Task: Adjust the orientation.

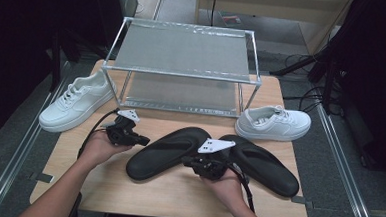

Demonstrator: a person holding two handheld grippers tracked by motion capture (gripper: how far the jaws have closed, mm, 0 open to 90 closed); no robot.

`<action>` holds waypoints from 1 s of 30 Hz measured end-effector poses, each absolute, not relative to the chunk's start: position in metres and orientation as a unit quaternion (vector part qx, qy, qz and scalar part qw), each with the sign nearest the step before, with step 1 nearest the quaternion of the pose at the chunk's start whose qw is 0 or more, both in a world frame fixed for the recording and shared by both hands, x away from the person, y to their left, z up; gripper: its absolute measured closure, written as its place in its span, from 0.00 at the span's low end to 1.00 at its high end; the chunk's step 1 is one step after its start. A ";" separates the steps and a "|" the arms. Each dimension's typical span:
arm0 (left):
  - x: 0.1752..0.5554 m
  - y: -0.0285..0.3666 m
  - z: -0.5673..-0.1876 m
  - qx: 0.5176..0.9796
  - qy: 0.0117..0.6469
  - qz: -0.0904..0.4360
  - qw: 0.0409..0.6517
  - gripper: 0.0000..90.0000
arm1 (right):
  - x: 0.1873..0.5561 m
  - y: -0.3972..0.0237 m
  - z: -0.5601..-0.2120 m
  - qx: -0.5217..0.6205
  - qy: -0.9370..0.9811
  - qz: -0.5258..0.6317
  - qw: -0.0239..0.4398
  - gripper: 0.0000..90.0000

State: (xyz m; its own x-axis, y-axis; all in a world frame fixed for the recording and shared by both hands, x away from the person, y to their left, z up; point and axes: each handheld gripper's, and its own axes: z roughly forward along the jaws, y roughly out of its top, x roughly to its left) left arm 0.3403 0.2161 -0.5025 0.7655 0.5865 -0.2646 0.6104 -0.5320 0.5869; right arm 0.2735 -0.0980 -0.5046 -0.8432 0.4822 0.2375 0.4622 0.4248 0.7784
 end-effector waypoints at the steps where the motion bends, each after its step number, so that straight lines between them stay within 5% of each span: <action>1: 0.341 0.217 -0.504 0.874 0.346 -0.018 0.341 1.00 | 0.273 -0.095 -0.505 0.279 0.845 0.455 0.010 1.00; 30: 0.322 0.214 -0.516 0.878 0.347 -0.033 0.328 1.00 | 0.299 -0.090 -0.513 0.303 0.848 0.434 -0.004 1.00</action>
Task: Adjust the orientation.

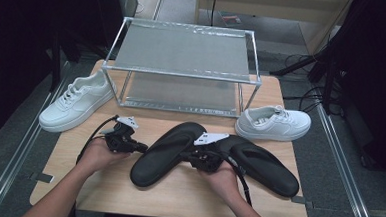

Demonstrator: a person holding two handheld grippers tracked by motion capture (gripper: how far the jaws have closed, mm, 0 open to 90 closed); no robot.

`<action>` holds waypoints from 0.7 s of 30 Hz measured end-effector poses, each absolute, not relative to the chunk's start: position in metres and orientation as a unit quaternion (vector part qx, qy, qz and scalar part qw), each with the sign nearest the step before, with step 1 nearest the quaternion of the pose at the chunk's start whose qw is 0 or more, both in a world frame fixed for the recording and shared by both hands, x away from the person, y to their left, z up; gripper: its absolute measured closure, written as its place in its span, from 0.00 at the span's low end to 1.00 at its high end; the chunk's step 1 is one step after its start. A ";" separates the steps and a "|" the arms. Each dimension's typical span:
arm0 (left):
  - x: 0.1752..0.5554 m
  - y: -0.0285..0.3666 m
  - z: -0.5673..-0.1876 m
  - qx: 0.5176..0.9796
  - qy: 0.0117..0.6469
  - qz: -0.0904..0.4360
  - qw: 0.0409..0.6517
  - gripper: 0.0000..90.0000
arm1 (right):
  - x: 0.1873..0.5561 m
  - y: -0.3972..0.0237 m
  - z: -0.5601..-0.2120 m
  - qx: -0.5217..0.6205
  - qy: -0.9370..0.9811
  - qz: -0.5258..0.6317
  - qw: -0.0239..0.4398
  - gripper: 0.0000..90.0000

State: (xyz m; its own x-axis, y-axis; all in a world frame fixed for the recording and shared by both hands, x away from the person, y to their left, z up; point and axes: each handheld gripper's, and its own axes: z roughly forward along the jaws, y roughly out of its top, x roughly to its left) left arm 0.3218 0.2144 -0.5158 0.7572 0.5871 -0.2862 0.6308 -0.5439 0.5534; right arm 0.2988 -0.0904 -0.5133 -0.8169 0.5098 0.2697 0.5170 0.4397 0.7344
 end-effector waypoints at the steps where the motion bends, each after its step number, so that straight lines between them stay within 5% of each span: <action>1: 0.320 0.214 -0.516 0.878 0.347 -0.035 0.328 1.00 | 0.300 -0.091 -0.513 -0.305 -0.848 -0.434 0.004 1.00; 21: 0.298 0.211 -0.516 0.877 0.348 -0.034 0.328 1.00 | 0.316 -0.087 -0.510 -0.305 -0.854 -0.420 0.015 1.00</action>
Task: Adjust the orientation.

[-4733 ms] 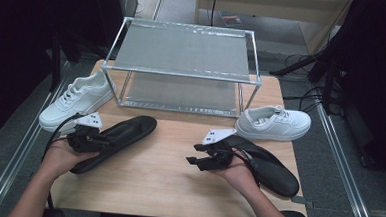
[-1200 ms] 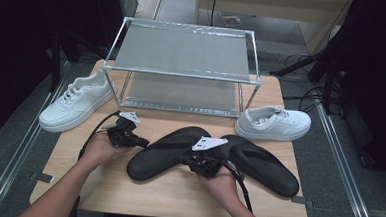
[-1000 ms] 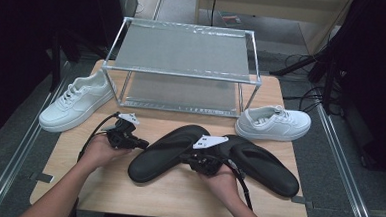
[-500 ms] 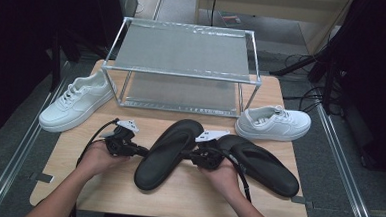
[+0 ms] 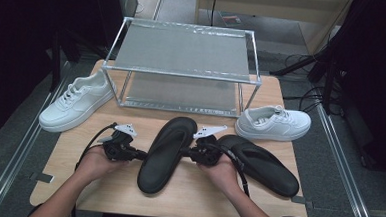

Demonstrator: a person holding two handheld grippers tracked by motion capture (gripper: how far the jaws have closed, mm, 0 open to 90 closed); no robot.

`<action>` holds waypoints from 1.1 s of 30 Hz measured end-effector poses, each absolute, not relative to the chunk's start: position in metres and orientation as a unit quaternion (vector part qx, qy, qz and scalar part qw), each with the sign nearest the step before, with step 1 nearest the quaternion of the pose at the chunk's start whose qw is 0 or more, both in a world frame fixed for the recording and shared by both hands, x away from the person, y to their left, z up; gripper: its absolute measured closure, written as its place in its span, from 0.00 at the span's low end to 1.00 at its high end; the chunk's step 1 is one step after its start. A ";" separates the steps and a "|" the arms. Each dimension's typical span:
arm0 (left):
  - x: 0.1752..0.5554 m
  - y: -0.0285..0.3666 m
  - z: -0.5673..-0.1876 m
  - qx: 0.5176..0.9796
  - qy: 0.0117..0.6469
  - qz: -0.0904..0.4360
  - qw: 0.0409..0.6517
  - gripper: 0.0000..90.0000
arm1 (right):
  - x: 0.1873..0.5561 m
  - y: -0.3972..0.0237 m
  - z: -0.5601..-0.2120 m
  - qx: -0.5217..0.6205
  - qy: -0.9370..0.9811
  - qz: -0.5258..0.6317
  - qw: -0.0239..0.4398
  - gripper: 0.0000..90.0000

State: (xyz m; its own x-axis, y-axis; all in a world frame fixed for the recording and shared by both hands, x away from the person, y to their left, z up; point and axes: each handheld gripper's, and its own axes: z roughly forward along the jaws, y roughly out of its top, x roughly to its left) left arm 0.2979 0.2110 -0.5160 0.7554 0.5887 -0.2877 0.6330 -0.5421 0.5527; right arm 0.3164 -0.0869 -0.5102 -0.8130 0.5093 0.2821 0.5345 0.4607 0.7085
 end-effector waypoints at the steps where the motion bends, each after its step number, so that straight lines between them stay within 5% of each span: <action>1: 0.296 0.210 -0.516 0.879 0.346 -0.032 0.328 1.00 | 0.317 -0.087 -0.510 -0.306 -0.855 -0.419 0.015 1.00; 16: 0.285 0.191 -0.518 0.883 0.319 -0.068 0.338 0.95 | 0.331 -0.090 -0.509 -0.326 -0.848 -0.418 0.003 0.99; 23: 0.286 0.205 -0.510 0.872 0.321 -0.044 0.367 0.75 | 0.334 -0.095 -0.505 -0.324 -0.852 -0.411 -0.015 0.87; 27: 0.284 0.211 -0.502 0.866 0.325 -0.023 0.380 0.54 | 0.331 -0.106 -0.495 -0.315 -0.845 -0.432 -0.013 0.73; 33: 0.285 0.214 -0.497 0.858 0.331 -0.013 0.391 0.43 | 0.322 -0.116 -0.489 -0.300 -0.846 -0.440 -0.016 0.64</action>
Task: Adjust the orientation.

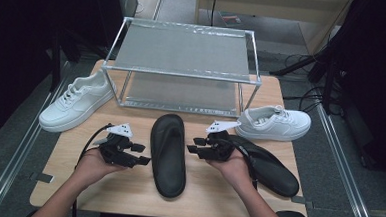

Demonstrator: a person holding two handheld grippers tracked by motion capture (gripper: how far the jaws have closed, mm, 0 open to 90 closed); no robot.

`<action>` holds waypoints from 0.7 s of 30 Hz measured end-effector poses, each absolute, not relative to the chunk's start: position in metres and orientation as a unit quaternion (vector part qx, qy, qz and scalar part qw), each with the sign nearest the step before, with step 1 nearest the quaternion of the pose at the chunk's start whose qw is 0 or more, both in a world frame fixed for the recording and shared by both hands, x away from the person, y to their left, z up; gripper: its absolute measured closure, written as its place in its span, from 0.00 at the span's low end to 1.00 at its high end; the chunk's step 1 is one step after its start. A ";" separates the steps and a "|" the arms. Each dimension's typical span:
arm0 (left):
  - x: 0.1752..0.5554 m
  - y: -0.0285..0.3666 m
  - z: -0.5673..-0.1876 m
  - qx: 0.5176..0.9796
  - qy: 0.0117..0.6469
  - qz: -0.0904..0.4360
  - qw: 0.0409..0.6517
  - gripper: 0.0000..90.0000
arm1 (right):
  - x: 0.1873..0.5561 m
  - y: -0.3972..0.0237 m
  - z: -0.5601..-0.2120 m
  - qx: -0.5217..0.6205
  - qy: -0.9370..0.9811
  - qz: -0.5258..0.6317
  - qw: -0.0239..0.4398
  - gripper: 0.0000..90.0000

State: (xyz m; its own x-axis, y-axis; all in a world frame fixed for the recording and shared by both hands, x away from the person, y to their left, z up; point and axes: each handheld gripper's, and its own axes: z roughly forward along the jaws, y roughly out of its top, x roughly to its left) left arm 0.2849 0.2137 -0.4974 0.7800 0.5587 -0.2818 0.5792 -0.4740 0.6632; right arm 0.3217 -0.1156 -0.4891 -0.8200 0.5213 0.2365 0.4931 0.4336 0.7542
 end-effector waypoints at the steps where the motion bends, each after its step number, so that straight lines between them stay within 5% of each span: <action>1: 0.285 0.214 -0.497 0.858 0.333 -0.012 0.390 0.42 | 0.320 -0.117 -0.488 0.295 0.848 0.440 0.022 0.62; 21: 0.299 0.203 -0.494 0.857 0.319 0.005 0.404 0.40 | 0.305 -0.162 -0.482 0.311 0.833 0.455 0.053 0.57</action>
State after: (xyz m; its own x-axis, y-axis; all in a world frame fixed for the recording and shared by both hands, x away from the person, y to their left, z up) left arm 0.2992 0.2035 -0.4935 0.7967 0.5506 -0.2490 0.5424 -0.4699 0.6965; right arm 0.3054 -0.1616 -0.4817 -0.8009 0.5660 0.1955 0.4703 0.3925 0.7904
